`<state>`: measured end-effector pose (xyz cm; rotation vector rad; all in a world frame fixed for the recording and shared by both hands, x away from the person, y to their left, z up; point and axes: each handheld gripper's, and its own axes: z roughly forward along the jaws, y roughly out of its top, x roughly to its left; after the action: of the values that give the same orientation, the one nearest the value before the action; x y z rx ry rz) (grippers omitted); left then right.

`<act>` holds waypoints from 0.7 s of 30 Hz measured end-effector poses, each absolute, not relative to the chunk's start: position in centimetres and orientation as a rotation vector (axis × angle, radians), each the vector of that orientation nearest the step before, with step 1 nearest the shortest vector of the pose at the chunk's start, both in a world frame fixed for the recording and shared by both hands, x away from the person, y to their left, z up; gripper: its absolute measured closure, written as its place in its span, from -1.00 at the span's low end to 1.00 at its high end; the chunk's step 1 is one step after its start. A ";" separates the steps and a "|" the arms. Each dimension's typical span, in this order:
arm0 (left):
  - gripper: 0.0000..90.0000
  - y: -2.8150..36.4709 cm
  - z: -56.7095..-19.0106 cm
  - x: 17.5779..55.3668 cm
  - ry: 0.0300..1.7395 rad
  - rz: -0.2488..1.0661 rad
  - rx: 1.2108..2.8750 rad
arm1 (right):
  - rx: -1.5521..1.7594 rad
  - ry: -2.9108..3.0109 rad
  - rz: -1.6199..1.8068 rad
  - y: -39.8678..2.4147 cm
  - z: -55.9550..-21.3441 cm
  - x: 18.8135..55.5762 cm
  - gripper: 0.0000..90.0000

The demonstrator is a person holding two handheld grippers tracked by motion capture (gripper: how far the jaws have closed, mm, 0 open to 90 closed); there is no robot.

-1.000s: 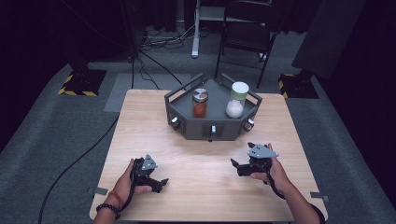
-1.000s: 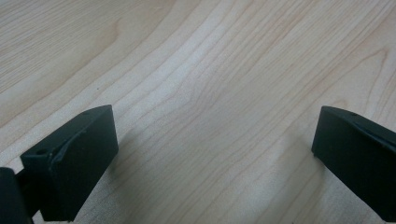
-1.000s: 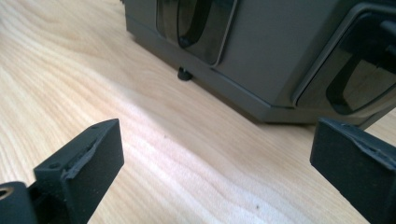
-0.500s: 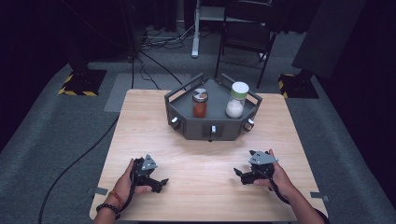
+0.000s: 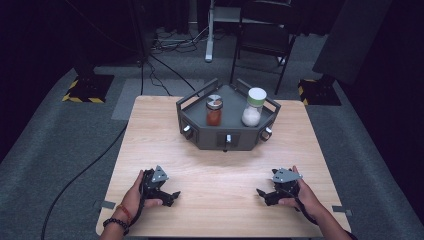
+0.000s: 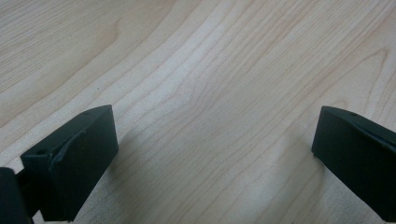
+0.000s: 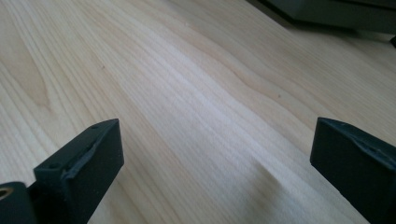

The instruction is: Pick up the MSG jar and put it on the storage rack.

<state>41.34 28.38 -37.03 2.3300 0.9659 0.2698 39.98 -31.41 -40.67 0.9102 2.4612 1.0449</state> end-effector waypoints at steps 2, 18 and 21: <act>-0.99 28.4 -37.0 41.3 0.966 0.270 2.330 | 0.916 2.471 1.035 -31.6 -40.7 40.0 -0.94; -0.99 28.4 -37.0 41.3 0.967 0.271 2.331 | 1.007 2.536 1.087 -33.7 -41.2 40.9 -1.00; -0.99 28.4 -37.0 41.3 0.966 0.271 2.330 | 1.021 2.548 1.092 -34.0 -41.2 41.1 -1.00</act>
<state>41.32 28.37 -37.03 2.3302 0.9657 0.2710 41.15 -34.00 -41.16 1.0214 2.5481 1.0922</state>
